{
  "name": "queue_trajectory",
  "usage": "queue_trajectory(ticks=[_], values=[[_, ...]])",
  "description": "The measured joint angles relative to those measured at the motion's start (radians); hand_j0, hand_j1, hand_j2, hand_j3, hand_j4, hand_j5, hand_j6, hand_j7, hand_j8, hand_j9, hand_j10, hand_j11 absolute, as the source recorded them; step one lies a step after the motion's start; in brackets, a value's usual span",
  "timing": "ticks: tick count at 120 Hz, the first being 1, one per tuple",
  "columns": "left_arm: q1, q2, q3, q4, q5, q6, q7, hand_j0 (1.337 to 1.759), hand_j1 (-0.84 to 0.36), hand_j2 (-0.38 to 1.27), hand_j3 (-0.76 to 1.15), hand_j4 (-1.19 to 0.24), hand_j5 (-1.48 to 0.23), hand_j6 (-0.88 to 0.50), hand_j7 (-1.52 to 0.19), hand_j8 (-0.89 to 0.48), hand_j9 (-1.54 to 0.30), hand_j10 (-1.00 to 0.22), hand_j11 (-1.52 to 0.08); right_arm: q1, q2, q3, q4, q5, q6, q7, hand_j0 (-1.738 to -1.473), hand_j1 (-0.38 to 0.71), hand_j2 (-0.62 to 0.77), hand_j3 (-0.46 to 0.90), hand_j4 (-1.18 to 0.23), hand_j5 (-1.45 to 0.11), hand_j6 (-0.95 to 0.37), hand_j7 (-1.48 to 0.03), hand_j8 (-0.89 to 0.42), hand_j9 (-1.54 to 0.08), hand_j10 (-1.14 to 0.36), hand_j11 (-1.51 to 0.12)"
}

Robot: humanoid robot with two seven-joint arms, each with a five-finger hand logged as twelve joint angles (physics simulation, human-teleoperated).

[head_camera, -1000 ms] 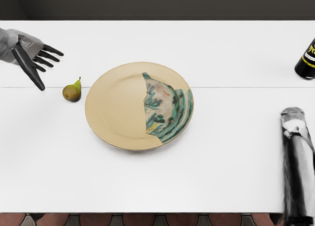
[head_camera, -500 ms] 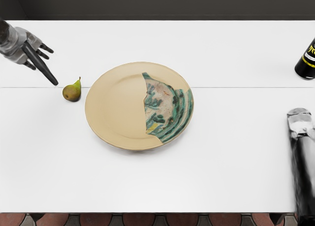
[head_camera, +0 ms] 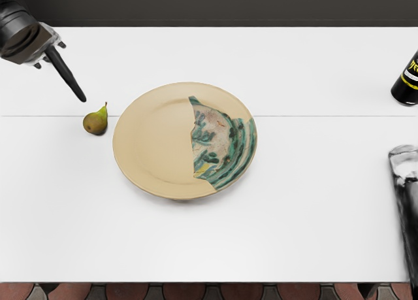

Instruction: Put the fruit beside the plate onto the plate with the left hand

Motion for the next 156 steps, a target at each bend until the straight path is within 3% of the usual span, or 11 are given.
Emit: queue_trajectory(ticks=[24,53,102,156], values=[[0.052,-0.099,0.002,0.031,0.033,0.142,0.000,1.658,0.35,0.00,0.00,0.00,0.00,0.00,0.00,0.00,0.00,0.00,0.00,0.000,0.000,0.000,0.000,0.000,0.000,0.000,-1.658,-0.32,0.00,0.00,-0.02,-0.03,-0.02,-0.03,-0.02,-0.03,-0.02,-0.03],[0.132,-0.187,-0.021,0.118,0.038,0.183,0.000,1.658,0.35,0.00,0.00,0.00,0.00,0.00,0.00,0.00,0.00,0.00,0.00,0.000,0.000,0.000,0.000,0.000,0.000,0.000,-1.658,-0.32,0.00,0.00,-0.02,-0.03,-0.02,-0.03,-0.02,-0.03,-0.02,-0.03],[0.216,-0.238,-0.021,0.221,0.072,0.188,0.000,1.658,0.35,0.00,0.00,0.00,0.00,0.00,0.00,0.00,0.00,0.00,0.00,0.000,0.000,0.000,0.000,0.000,0.000,0.000,-1.658,-0.32,0.00,0.00,-0.02,-0.03,-0.02,-0.03,-0.02,-0.03,-0.02,-0.03],[0.265,-0.275,-0.018,0.242,0.081,0.210,0.000,1.658,0.28,0.01,0.00,-0.06,-0.07,-0.06,-0.07,-0.06,-0.07,-0.06,-0.07,0.000,0.000,0.000,0.000,0.000,0.000,0.000,-1.658,-0.32,0.00,0.00,-0.02,-0.03,-0.02,-0.03,-0.02,-0.03,-0.02,-0.03]])
